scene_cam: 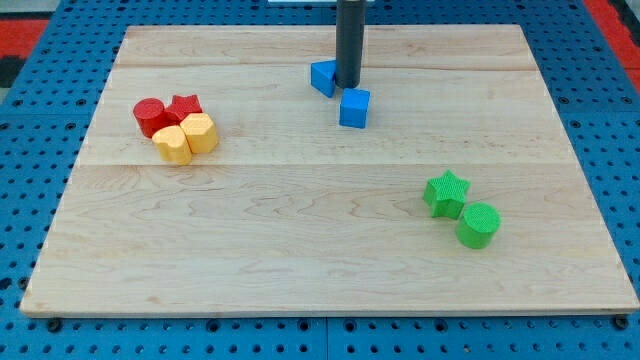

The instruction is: Place your arm to the left of the red circle

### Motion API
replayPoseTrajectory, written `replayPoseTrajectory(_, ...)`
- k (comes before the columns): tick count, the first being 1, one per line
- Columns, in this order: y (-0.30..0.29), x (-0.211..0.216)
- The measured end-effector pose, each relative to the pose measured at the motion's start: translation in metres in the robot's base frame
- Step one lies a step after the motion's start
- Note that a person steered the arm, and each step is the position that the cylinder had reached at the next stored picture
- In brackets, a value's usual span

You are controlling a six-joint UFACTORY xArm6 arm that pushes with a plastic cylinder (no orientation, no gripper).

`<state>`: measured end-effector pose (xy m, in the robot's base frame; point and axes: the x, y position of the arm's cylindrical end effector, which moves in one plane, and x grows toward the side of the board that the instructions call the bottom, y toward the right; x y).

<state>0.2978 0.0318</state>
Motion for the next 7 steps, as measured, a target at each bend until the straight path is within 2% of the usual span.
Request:
replayPoseTrajectory(2, 0.024, -0.043)
replayPoseTrajectory(5, -0.149, -0.043)
replayPoseTrajectory(7, -0.198, 0.013)
